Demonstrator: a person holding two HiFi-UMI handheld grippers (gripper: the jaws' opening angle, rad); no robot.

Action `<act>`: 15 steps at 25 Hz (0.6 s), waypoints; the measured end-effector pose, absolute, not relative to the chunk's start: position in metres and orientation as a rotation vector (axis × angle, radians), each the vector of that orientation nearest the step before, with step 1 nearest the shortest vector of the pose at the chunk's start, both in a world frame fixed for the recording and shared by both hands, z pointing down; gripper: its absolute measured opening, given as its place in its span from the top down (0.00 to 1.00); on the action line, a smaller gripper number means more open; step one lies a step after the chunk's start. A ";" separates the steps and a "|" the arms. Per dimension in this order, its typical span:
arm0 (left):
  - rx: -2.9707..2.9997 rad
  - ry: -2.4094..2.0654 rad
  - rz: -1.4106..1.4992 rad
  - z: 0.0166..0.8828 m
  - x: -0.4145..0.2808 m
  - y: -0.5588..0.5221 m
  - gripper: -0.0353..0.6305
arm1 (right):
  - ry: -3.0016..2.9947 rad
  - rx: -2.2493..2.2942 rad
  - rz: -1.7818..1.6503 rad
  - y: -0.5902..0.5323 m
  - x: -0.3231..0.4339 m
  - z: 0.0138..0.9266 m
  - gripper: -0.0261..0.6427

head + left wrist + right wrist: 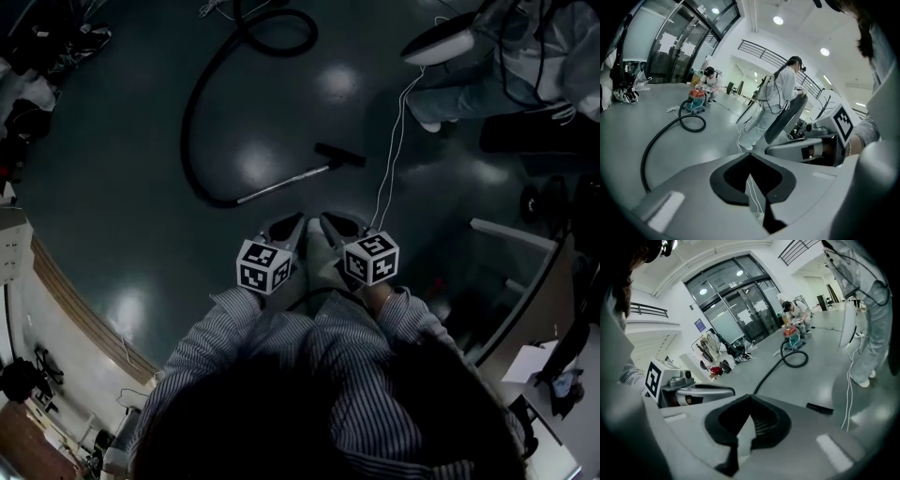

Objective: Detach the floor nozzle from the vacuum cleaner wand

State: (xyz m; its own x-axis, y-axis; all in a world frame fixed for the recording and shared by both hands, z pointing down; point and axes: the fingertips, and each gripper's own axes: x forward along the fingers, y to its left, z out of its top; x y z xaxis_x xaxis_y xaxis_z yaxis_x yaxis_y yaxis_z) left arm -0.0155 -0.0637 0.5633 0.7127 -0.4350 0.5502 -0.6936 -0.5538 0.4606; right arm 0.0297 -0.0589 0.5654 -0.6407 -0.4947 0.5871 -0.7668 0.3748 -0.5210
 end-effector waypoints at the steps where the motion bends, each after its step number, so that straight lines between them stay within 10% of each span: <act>1: 2.235 -0.850 0.532 0.575 -0.021 -0.070 0.95 | -2.290 1.111 1.154 -0.067 0.029 0.576 0.96; 15: 2.456 -0.592 0.992 0.851 -0.037 -0.144 0.90 | -2.212 1.258 1.093 -0.152 0.084 0.833 0.96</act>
State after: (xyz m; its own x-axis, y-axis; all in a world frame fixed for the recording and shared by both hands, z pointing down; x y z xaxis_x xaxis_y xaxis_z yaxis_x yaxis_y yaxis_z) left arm -0.0366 -0.1436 0.8513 0.6539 -0.2255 0.7222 -0.5283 -0.8194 0.2225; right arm 0.0836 -0.1522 0.8334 -0.5332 -0.5573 0.6366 -0.8442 0.3010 -0.4436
